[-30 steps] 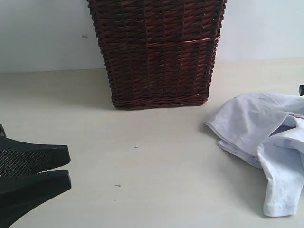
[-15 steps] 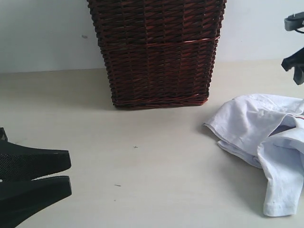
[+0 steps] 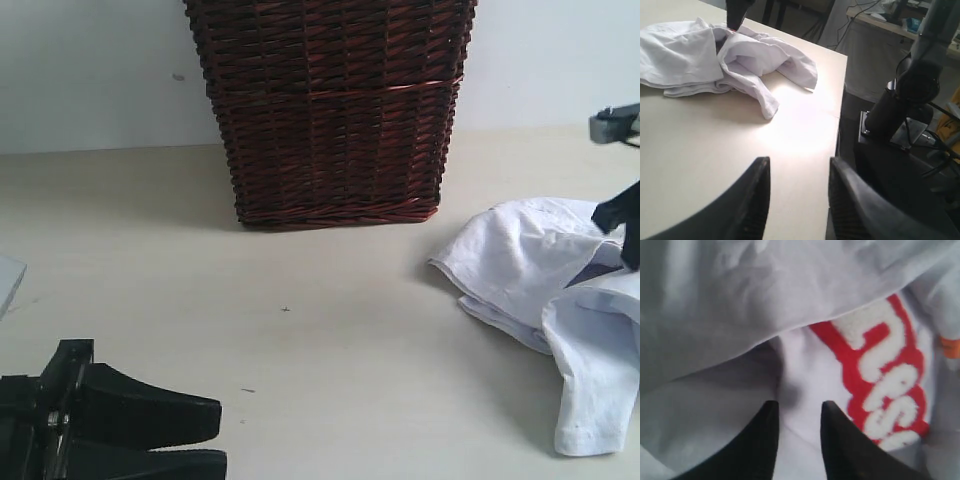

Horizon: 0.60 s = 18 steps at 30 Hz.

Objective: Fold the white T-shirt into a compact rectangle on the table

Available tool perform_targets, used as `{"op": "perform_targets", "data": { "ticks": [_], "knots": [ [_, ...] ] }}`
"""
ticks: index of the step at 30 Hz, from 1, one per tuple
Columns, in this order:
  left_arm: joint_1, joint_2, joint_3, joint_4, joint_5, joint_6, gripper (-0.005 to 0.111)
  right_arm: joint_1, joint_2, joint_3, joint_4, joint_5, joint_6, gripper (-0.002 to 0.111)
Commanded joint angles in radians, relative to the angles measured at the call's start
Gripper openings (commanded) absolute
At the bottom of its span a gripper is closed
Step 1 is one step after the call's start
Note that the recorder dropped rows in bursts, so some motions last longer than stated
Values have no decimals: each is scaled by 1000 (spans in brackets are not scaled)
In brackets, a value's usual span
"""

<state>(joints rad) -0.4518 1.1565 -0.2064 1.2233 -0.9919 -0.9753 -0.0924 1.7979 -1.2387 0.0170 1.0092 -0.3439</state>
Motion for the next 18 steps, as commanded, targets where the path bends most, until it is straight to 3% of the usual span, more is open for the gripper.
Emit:
{"op": "perform_targets", "data": {
  "ticks": [1,5,11,14,18],
  "knots": [
    [-16,6,-6,-24,14,5,39,0,35,51,244,-102,-211,45],
    [-16,6,-6,-24,14,7,39,0,-18,28,439,-29,-395,45],
    [-16,6,-6,-8,14,30,39,141,-80,27,358,185,-469,45],
    [-16,6,-6,4,14,30,39,250,-80,45,177,212,-334,40],
    [-16,6,-6,7,10,30,39,319,-49,91,-64,212,96,41]
  ]
}}
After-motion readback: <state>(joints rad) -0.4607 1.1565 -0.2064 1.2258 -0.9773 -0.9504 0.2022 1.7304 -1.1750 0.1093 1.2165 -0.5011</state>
